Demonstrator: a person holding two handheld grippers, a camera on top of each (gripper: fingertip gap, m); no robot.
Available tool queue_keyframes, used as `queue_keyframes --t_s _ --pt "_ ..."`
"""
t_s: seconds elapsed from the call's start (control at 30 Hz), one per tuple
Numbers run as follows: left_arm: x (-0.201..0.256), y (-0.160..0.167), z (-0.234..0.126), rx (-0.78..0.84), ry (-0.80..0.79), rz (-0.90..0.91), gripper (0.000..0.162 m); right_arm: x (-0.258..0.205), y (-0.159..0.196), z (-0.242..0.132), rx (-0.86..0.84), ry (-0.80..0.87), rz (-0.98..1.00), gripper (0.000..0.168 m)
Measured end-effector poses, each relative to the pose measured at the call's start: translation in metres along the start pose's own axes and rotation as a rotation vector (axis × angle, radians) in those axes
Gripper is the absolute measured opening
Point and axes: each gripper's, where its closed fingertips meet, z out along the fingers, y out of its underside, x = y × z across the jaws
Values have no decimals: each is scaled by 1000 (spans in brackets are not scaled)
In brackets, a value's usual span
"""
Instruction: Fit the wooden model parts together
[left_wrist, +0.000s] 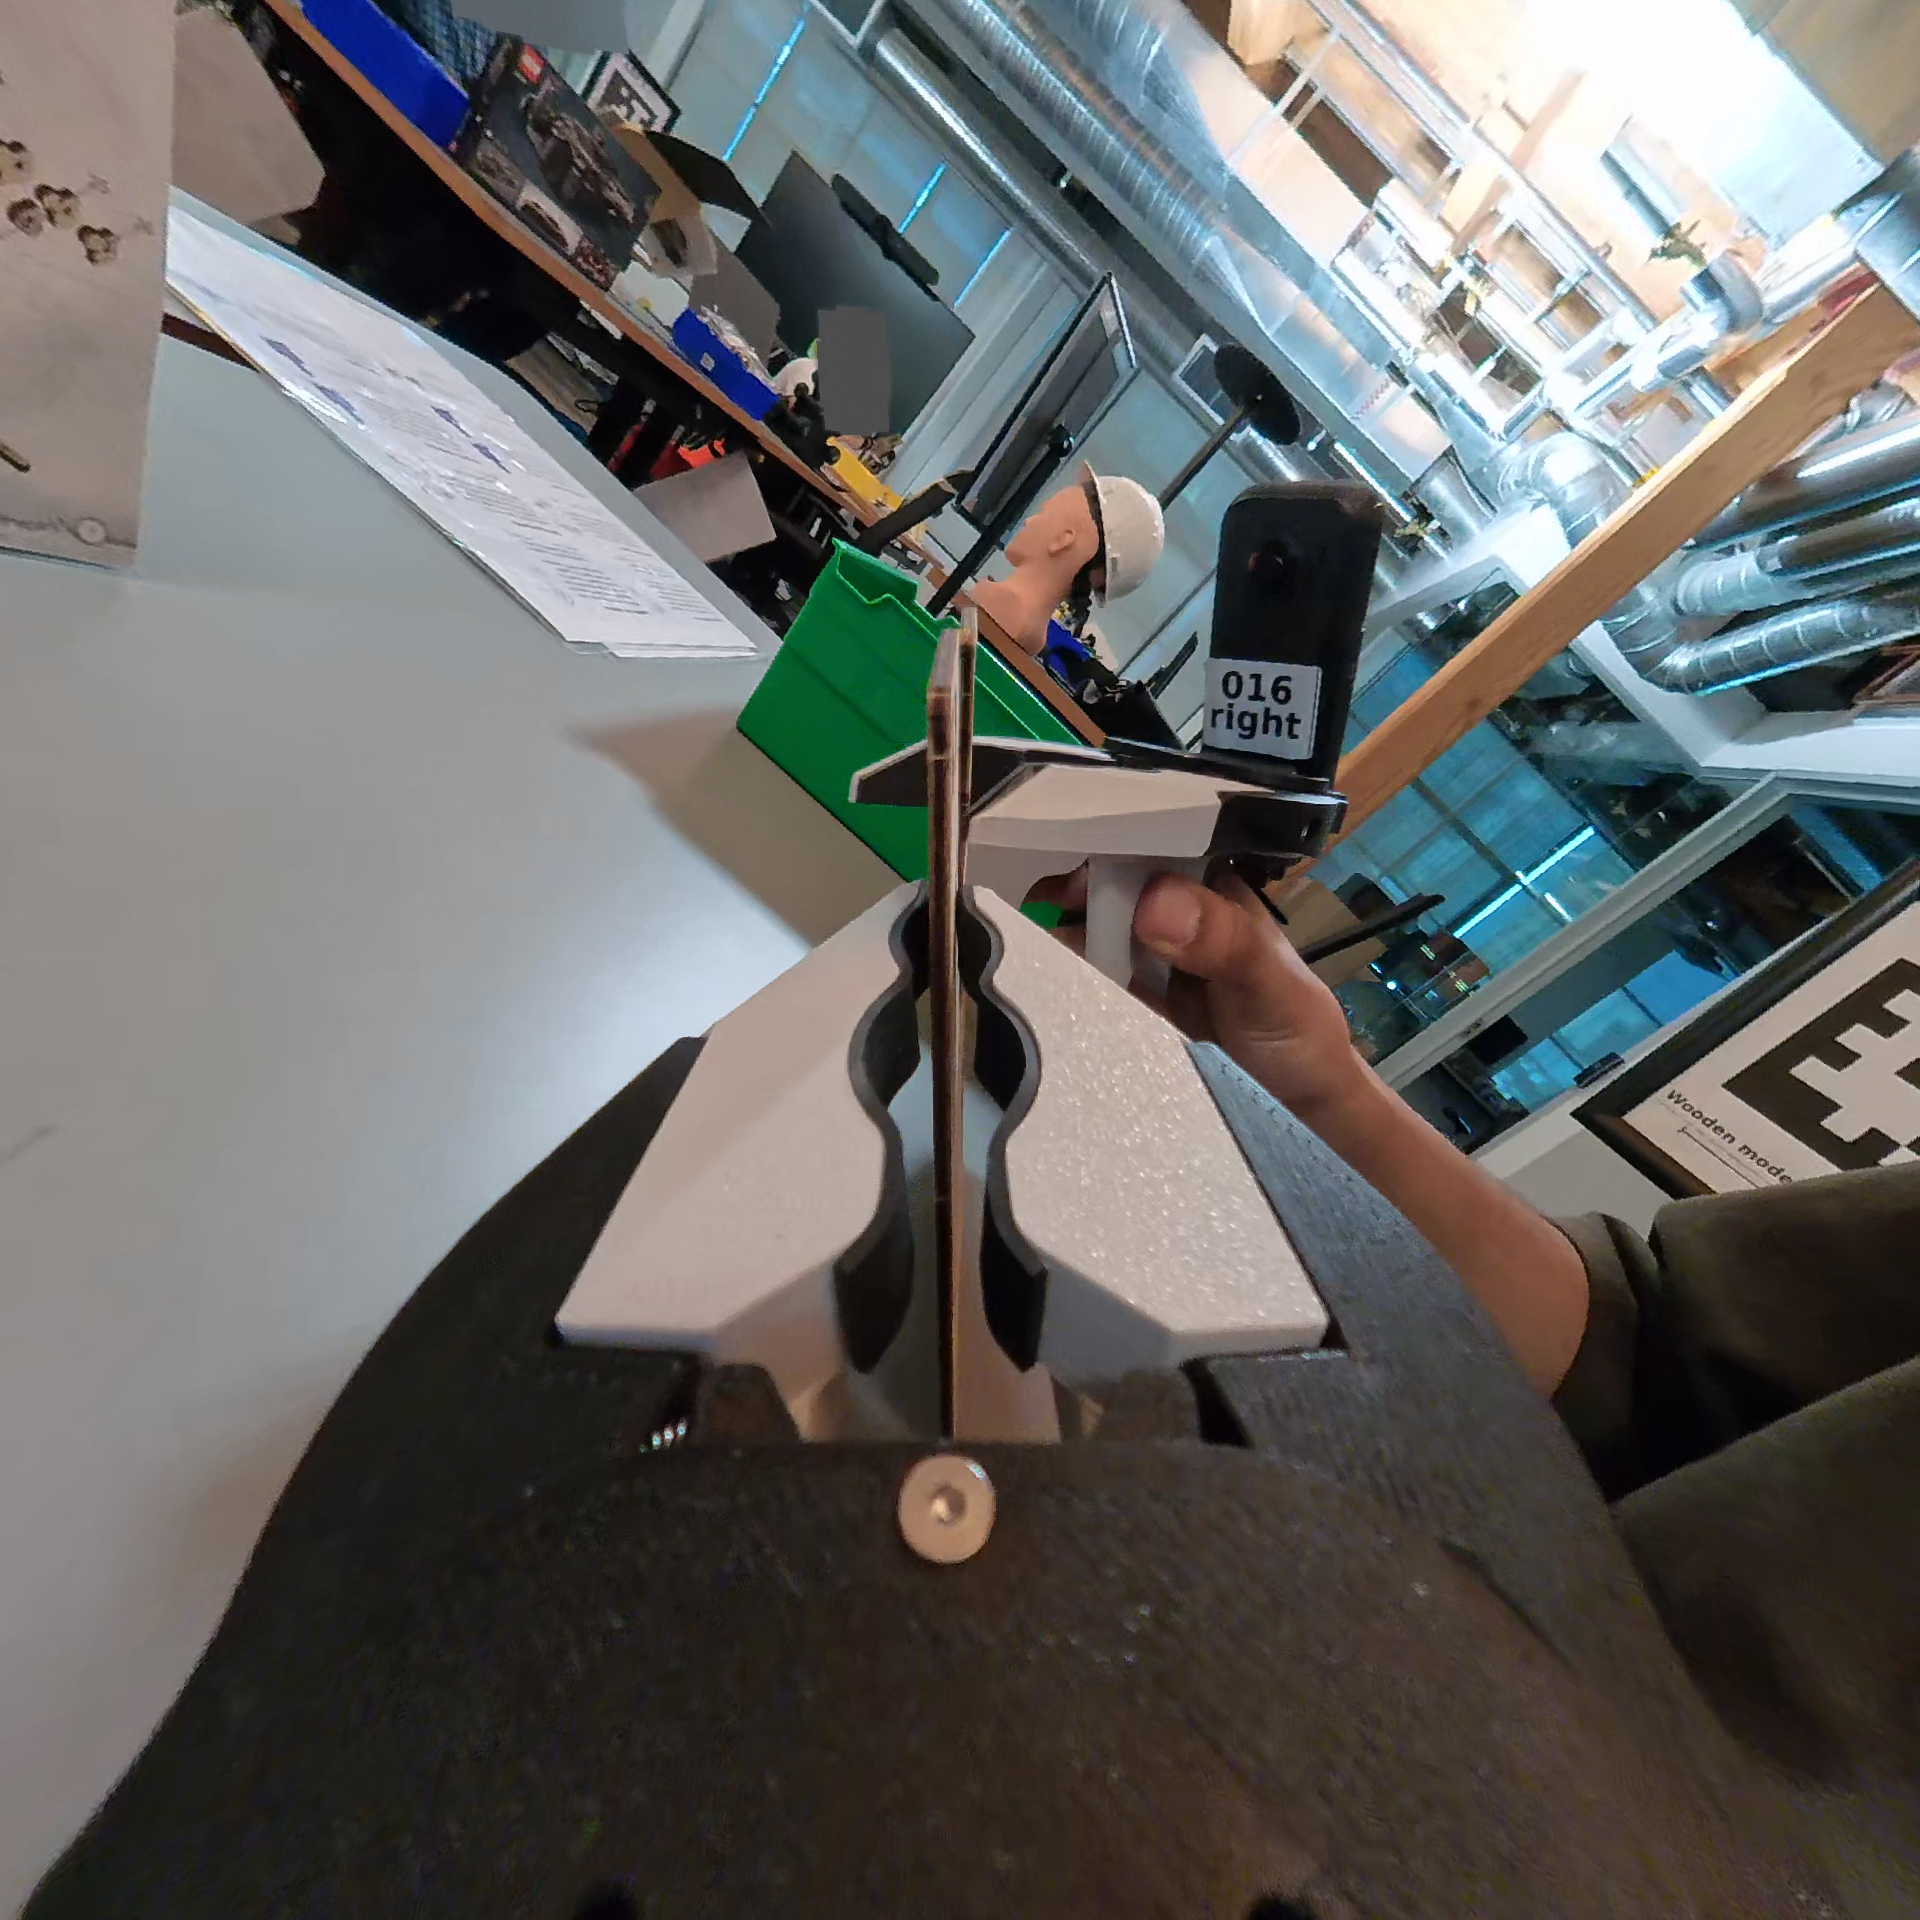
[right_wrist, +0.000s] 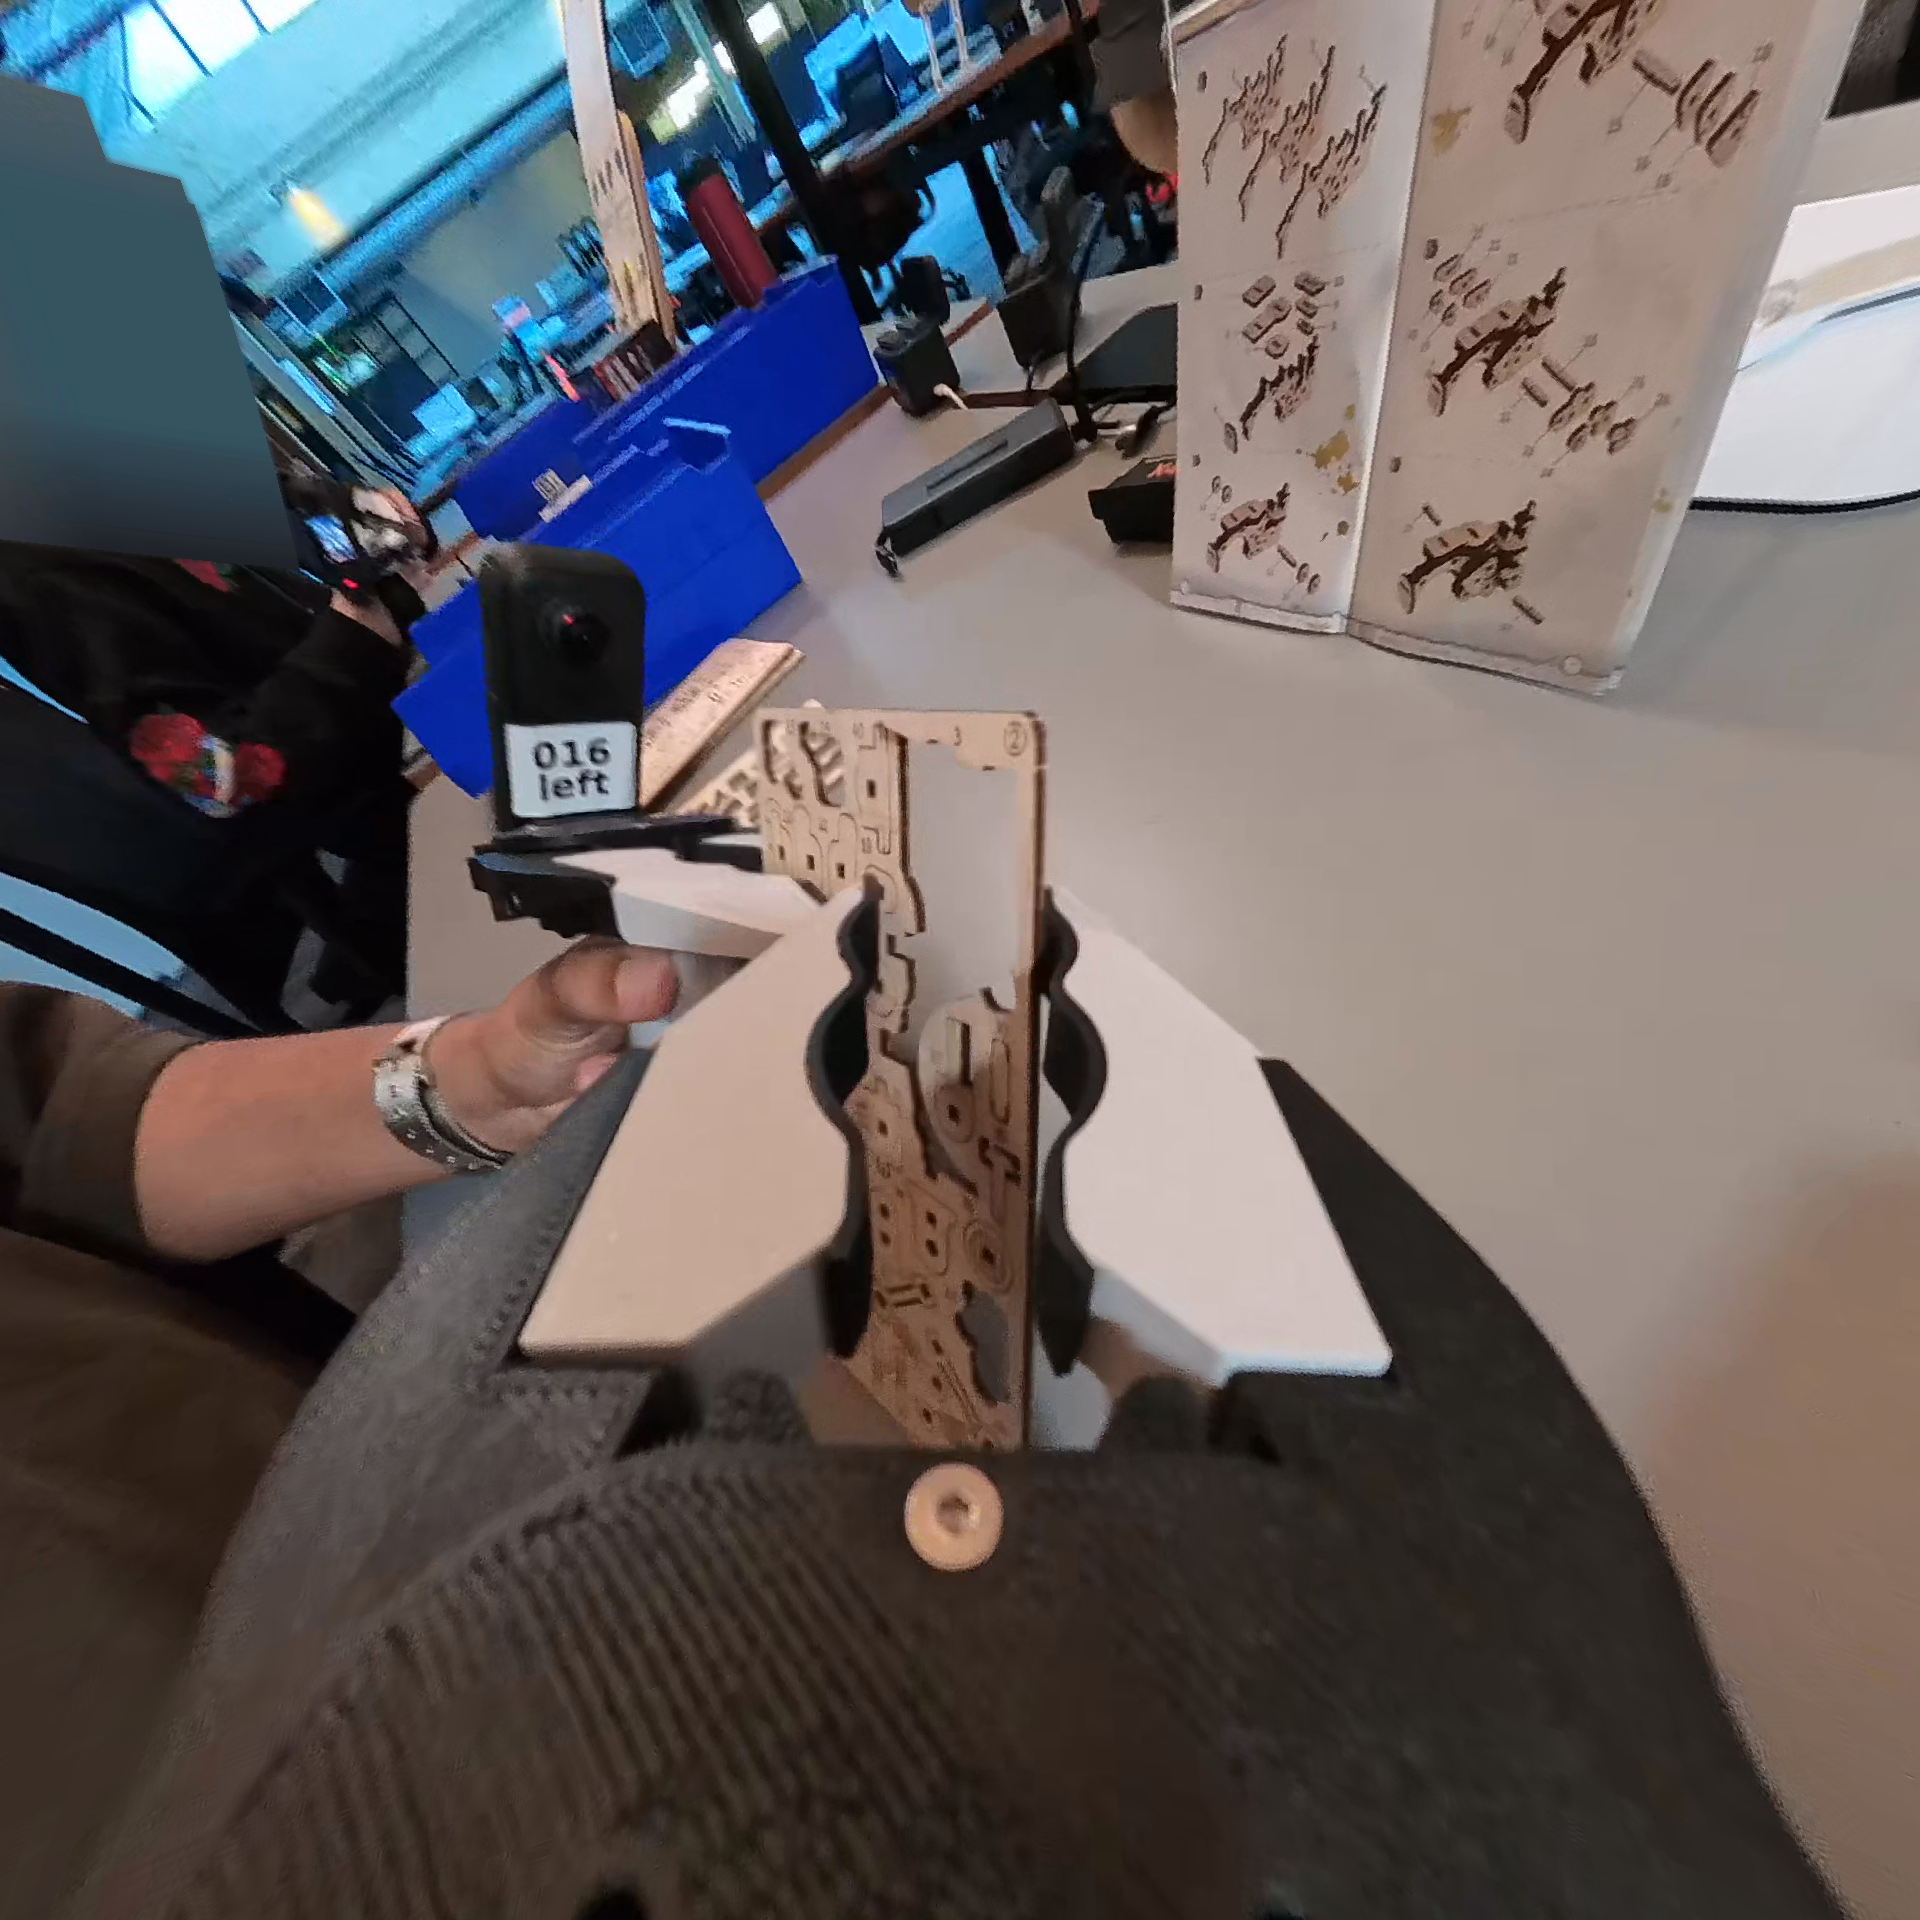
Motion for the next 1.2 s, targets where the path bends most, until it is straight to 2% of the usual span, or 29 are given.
queue_keyframes --t_s 0.33,0.57,0.8,1.2 --pt "-1 -6 -3 30 24 -47 0 0 -13 -14 96 -99 100 28" --pt "3 -4 -4 15 60 -48 0 -1 -12 -15 110 -150 142 14" --pt "9 3 -2 -39 111 -62 0 -4 -27 -27 228 -284 253 10" --pt "14 8 -2 -80 153 -80 0 -7 -29 -28 237 -322 276 1"
